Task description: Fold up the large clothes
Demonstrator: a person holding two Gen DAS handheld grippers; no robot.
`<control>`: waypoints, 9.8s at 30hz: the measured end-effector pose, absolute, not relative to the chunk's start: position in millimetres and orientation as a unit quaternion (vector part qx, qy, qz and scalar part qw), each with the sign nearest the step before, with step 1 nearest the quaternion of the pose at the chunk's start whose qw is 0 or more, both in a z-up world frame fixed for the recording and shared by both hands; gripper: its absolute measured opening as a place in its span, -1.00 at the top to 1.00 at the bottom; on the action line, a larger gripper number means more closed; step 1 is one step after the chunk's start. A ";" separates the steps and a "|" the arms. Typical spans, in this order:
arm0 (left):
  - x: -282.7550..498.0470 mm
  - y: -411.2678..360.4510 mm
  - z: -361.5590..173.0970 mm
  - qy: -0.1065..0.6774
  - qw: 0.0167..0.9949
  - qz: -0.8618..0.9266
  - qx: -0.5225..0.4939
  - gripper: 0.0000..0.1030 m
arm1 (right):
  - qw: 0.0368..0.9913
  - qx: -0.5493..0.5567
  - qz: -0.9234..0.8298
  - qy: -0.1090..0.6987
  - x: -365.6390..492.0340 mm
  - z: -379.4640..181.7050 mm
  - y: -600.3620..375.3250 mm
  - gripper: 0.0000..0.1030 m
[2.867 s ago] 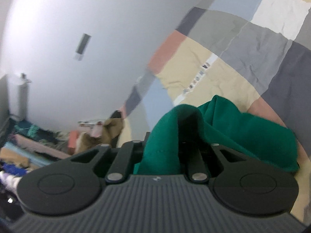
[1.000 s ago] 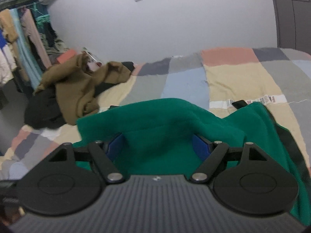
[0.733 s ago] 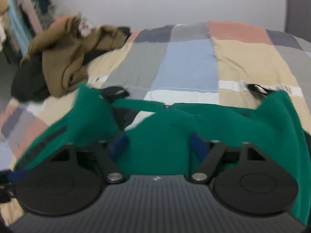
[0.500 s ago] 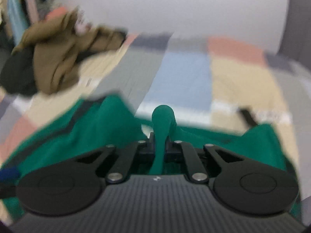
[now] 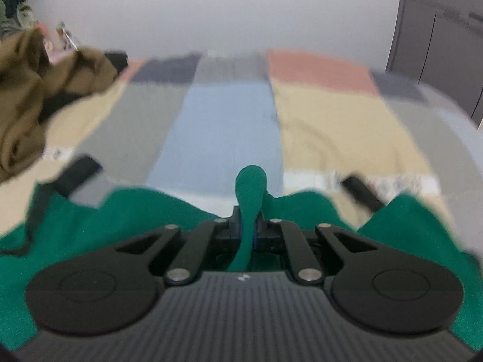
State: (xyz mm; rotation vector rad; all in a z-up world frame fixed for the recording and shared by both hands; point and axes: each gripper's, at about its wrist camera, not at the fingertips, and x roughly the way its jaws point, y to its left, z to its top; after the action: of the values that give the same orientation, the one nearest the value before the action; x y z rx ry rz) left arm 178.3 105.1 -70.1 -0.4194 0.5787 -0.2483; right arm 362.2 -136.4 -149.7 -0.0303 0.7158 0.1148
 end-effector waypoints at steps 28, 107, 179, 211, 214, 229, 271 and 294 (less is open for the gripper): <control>183.7 64.9 -89.2 0.317 0.937 -0.118 -0.089 -0.36 | 0.928 0.051 0.183 0.319 186.0 -118.8 -180.2 -0.18; 137.3 153.2 -158.1 0.327 0.769 -0.026 -0.549 0.29 | 0.773 0.536 0.022 0.337 152.0 -213.2 -295.7 -0.35; 268.7 119.8 -65.3 0.225 0.965 -0.049 -0.125 -0.38 | 0.972 0.119 0.132 0.157 208.5 -98.8 -267.1 -0.31; 246.4 156.8 -63.8 0.311 0.926 -0.071 -0.204 -0.45 | 0.931 0.215 0.114 0.272 235.5 -128.1 -291.8 -0.36; 216.8 153.5 -66.1 0.337 0.909 -0.078 -0.231 -0.48 | 0.907 0.287 0.109 0.289 208.8 -129.2 -308.2 -0.37; 215.0 171.5 -154.8 0.389 0.794 -0.055 -0.465 -0.47 | 0.781 0.482 0.100 0.384 203.9 -205.0 -322.5 -0.18; 220.6 181.6 -180.8 0.355 0.731 -0.041 -0.581 -0.84 | 0.786 0.518 0.113 0.319 236.0 -226.7 -300.3 -0.77; 237.2 169.7 -190.4 0.303 0.731 -0.064 -0.608 -1.00 | 0.805 0.524 0.142 0.241 274.2 -224.7 -268.6 -0.85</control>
State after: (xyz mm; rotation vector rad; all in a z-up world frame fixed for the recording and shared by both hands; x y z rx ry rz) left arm 237.2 169.7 -190.4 -1.3374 0.6667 -0.1416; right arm 274.2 -268.6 -224.7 1.1214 0.5162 0.3047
